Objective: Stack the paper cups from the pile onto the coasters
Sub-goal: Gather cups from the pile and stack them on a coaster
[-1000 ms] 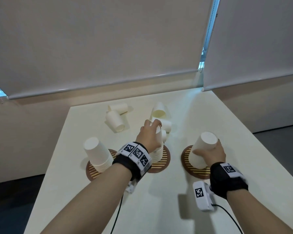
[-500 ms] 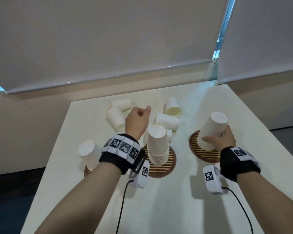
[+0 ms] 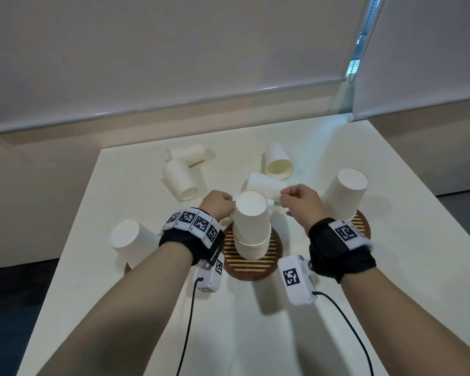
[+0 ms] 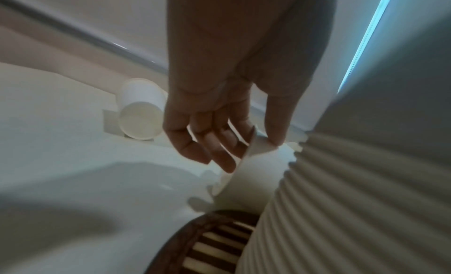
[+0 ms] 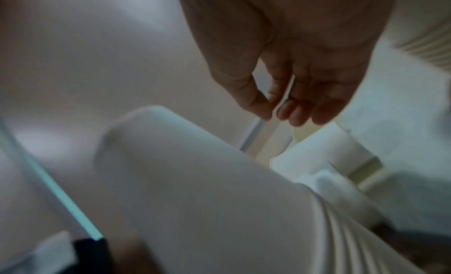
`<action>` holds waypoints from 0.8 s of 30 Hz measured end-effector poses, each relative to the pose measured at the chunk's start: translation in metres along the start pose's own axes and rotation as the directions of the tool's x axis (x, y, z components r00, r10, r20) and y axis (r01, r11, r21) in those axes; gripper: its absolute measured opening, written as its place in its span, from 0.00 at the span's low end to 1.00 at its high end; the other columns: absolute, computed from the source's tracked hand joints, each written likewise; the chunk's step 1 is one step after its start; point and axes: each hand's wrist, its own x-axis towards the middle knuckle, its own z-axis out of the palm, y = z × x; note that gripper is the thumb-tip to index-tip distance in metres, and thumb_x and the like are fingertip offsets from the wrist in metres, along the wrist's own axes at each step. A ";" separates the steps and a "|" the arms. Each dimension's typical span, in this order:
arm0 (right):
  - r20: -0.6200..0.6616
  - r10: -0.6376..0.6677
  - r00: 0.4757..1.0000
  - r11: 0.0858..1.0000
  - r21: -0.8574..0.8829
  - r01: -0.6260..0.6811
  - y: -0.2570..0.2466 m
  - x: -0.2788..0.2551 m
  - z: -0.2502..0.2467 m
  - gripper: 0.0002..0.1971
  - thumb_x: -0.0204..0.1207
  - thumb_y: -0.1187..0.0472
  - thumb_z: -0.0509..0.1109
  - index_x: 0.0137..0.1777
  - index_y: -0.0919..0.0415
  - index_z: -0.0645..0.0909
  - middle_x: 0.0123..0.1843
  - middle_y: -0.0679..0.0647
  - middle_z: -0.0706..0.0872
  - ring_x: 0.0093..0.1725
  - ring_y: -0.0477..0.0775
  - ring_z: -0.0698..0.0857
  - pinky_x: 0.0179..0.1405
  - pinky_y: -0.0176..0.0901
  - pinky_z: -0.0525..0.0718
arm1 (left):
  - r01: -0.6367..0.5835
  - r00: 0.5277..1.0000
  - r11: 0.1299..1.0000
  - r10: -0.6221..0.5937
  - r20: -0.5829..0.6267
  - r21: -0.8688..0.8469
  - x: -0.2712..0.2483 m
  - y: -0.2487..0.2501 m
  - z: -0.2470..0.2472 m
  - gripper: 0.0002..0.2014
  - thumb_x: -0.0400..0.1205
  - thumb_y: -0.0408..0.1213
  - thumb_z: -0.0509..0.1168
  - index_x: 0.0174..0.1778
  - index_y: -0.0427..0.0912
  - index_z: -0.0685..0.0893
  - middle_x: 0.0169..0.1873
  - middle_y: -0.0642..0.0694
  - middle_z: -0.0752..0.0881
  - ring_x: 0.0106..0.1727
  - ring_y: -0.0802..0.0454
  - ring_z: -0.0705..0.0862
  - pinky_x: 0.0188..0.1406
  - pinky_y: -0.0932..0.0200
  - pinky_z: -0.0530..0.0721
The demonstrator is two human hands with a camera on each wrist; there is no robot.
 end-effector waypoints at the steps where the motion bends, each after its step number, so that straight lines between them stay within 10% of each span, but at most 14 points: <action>1: -0.021 -0.063 0.998 0.997 -0.044 0.062 -0.006 0.003 0.004 0.06 0.75 0.69 0.64 0.45 0.57 0.79 0.44 0.48 0.82 0.51 0.52 0.80 0.66 0.50 0.80 | 0.010 1.000 0.999 -0.010 -0.013 -0.040 0.003 0.000 0.000 0.03 0.80 0.32 0.60 0.43 0.44 0.76 0.35 0.45 0.73 0.37 0.49 0.71 0.41 0.58 0.70; 5: 0.001 -0.185 0.983 0.920 -0.351 0.173 -0.019 0.023 0.008 0.21 0.74 0.74 0.61 0.67 0.60 0.77 0.68 0.57 0.79 0.66 0.57 0.78 0.60 0.39 0.73 | -0.039 0.967 0.993 0.008 -0.256 -0.115 0.012 0.001 -0.013 0.13 0.83 0.40 0.60 0.32 0.42 0.73 0.31 0.46 0.75 0.44 0.44 0.76 0.45 0.56 0.71; 9: 0.120 -0.116 0.986 0.788 -0.593 0.165 -0.010 0.045 0.017 0.30 0.73 0.70 0.66 0.76 0.55 0.68 0.73 0.61 0.74 0.71 0.65 0.75 0.68 0.53 0.76 | -0.076 0.846 0.983 -0.026 -0.533 -0.168 0.015 0.005 -0.022 0.18 0.86 0.43 0.55 0.65 0.37 0.79 0.59 0.39 0.85 0.61 0.36 0.81 0.66 0.47 0.75; 13: 0.141 -0.084 0.986 0.711 -0.685 0.158 -0.001 0.053 0.029 0.34 0.74 0.61 0.69 0.80 0.51 0.60 0.76 0.59 0.70 0.73 0.66 0.72 0.67 0.58 0.73 | -0.118 0.762 0.987 0.021 -0.647 -0.106 0.024 0.011 -0.018 0.17 0.88 0.41 0.51 0.71 0.43 0.74 0.58 0.40 0.85 0.61 0.38 0.80 0.64 0.44 0.72; 24: 0.192 -0.341 0.920 0.894 -0.236 0.381 -0.006 0.054 0.037 0.32 0.66 0.60 0.80 0.71 0.54 0.75 0.66 0.55 0.79 0.60 0.53 0.80 0.57 0.37 0.74 | -0.315 0.910 0.868 0.160 -0.383 -0.384 0.042 0.011 0.002 0.18 0.86 0.48 0.56 0.63 0.38 0.79 0.52 0.45 0.82 0.58 0.45 0.80 0.54 0.57 0.74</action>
